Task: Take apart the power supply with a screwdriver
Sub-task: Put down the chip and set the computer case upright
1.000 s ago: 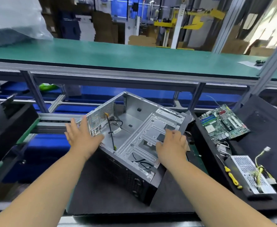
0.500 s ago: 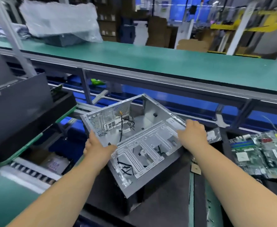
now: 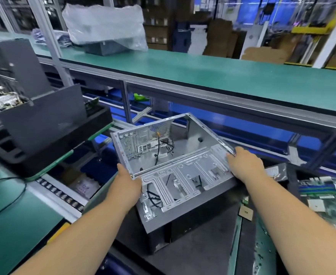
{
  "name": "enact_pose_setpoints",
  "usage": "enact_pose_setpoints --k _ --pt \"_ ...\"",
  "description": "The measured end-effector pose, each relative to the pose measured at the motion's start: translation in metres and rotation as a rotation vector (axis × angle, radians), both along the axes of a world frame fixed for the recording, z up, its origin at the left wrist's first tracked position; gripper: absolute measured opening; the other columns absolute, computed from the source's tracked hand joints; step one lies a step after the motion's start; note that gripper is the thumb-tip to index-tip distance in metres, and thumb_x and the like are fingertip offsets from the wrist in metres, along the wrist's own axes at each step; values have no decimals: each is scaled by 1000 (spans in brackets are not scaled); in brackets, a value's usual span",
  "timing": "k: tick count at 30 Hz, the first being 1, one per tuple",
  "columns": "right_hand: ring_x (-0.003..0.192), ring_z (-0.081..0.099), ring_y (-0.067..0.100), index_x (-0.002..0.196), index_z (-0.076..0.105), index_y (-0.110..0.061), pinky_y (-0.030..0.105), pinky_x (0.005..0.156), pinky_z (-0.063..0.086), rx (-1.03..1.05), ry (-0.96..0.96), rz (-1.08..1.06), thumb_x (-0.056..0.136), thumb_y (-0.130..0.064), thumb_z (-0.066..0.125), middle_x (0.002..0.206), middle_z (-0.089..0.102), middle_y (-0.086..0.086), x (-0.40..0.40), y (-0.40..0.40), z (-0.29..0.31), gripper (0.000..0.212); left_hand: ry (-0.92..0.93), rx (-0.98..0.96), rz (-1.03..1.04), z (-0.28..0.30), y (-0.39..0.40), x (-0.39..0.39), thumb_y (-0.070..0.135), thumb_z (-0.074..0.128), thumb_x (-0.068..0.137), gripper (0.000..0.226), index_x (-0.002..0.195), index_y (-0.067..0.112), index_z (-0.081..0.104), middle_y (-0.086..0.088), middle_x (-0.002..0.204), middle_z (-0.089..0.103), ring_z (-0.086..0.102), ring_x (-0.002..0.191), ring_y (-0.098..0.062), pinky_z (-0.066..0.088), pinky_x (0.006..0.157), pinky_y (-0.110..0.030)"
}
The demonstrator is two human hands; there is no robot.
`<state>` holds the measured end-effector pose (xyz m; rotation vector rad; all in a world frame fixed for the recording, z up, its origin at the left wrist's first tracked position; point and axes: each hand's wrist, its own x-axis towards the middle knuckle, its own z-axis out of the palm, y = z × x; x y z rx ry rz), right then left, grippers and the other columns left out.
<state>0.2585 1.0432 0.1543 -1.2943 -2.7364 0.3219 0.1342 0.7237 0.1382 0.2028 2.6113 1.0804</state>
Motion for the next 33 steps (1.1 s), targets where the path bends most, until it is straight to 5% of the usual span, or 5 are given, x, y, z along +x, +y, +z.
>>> enact_pose_setpoints --k 2,6,18,24,33 --pt "110 55 37 126 50 -11 42 83 35 35 8 -7 100 -37 34 125 60 16 1 -6 -1 41 17 -4 5 -1 0 -4 30 48 100 77 157 21 -2 -5 116 61 51 69 -14 49 70 -39" --pt "112 54 37 126 50 -10 41 83 35 58 -10 -54 100 -38 33 126 59 16 -2 -21 -1 41 31 26 -10 -3 -1 -25 25 44 99 77 157 25 -6 -11 152 39 52 88 -21 37 58 -30" --pt "111 56 39 125 49 -6 43 88 42 100 -12 -320 102 -43 33 125 59 18 8 -79 -4 47 81 26 -321 -1 1 -99 24 43 99 75 158 19 -3 -10 150 42 55 93 -20 36 68 -30" --pt "120 52 39 131 46 -6 45 97 37 61 -33 -494 101 -44 34 135 55 16 6 -111 -6 50 79 22 -492 1 4 -137 28 44 99 70 158 19 7 -2 129 57 49 102 -23 38 82 -33" --pt "125 49 39 131 43 -7 44 100 36 11 -76 -644 101 -49 32 140 51 16 -3 -146 -7 53 76 65 -664 5 10 -180 26 45 97 51 146 34 30 3 108 59 54 84 -19 41 67 -33"
